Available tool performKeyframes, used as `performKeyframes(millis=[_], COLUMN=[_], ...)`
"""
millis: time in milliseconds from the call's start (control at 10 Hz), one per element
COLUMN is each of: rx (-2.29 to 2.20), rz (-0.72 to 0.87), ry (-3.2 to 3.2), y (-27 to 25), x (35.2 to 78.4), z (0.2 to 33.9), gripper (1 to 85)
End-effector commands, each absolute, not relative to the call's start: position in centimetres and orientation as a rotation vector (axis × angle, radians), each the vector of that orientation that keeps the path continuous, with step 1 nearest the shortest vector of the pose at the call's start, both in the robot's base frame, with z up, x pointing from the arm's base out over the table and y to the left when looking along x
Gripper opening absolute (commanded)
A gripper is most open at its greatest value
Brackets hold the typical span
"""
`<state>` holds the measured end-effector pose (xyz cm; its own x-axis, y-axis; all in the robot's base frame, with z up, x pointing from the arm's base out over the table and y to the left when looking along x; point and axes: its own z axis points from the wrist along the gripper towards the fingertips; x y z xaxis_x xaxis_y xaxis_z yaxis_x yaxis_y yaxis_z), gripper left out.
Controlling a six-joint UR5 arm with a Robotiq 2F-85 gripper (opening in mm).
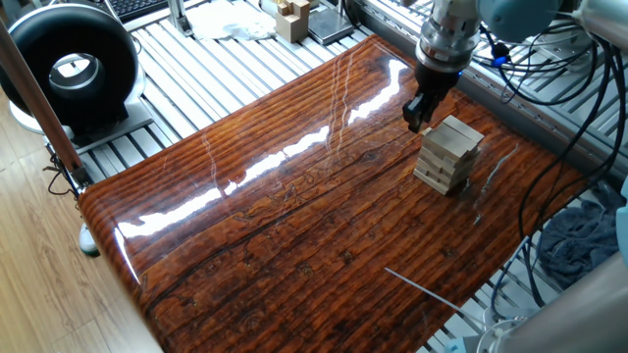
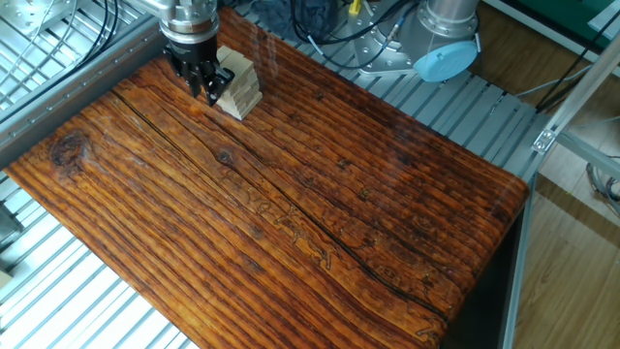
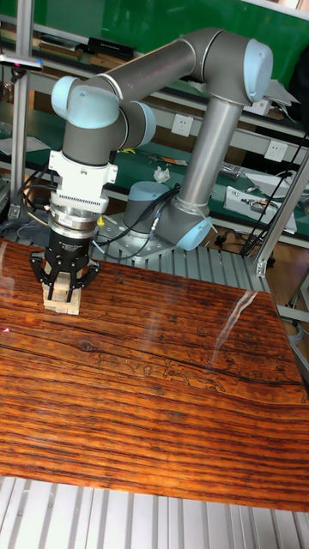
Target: Play Jenga
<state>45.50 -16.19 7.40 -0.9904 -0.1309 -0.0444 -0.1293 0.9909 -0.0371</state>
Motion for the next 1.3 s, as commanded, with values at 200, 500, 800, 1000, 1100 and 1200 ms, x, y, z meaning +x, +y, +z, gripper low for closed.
performKeyframes(millis=[200,500,800,1000,1100,1200], rx=[-0.226,-0.204,-0.209,-0.210,-0.210,-0.205], rz=[-0.046,-0.025,-0.036,-0.038,-0.040,-0.038], ry=[3.092,3.088,3.099,3.102,3.105,3.105], y=[-16.34,-16.00,-16.21,-16.27,-16.32,-16.30], x=[45.12,45.39,45.19,45.18,45.12,45.12], z=[7.35,7.16,7.03,6.90,6.84,6.84], gripper=[36.7,36.3,36.3,36.0,35.7,35.7])
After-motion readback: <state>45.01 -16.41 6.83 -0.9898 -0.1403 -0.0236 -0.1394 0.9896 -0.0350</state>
